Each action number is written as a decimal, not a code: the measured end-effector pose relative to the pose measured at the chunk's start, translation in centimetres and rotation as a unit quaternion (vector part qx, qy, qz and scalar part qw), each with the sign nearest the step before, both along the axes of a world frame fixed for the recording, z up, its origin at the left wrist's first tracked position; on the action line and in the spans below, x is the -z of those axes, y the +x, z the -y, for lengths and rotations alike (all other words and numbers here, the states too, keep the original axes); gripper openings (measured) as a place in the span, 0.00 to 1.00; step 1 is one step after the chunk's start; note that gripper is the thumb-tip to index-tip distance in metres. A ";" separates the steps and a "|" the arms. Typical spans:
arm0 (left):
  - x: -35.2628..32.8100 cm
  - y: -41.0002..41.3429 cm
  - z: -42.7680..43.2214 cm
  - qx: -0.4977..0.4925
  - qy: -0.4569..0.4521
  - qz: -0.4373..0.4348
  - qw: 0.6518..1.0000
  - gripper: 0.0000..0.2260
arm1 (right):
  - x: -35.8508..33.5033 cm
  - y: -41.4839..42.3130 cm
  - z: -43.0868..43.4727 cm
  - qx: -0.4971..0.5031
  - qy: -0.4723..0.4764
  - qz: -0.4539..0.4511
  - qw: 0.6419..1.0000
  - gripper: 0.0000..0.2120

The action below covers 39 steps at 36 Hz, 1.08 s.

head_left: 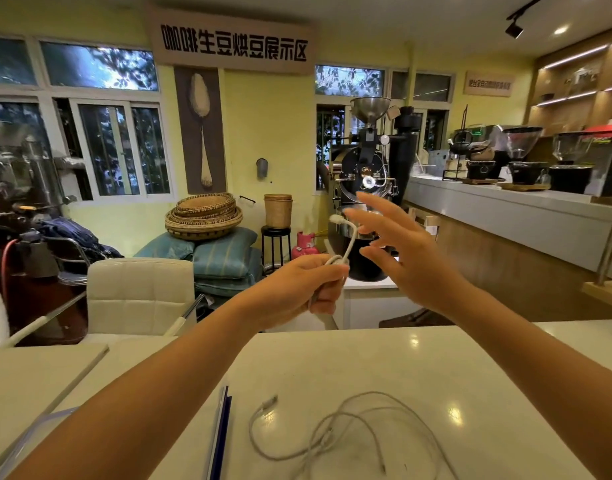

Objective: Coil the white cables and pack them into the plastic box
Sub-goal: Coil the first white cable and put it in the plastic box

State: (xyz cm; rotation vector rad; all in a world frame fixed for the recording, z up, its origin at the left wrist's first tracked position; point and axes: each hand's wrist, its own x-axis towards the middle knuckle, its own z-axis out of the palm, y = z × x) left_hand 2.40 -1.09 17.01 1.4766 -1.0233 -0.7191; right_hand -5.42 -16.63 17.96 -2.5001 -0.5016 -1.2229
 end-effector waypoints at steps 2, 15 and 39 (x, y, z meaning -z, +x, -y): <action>-0.2 -0.2 -0.3 0.032 -0.010 -0.018 0.999 0.13 | -0.5 0.1 -0.1 -0.009 -0.005 0.003 1.000 0.18; -0.9 -1.3 -1.0 0.180 -0.069 -0.115 0.974 0.10 | 0.5 -0.3 -1.8 -0.105 0.201 -0.097 0.969 0.13; -0.5 0.1 -0.4 0.078 -0.080 -0.121 0.986 0.11 | 2.9 0.0 -4.0 -0.172 0.477 -0.204 0.838 0.16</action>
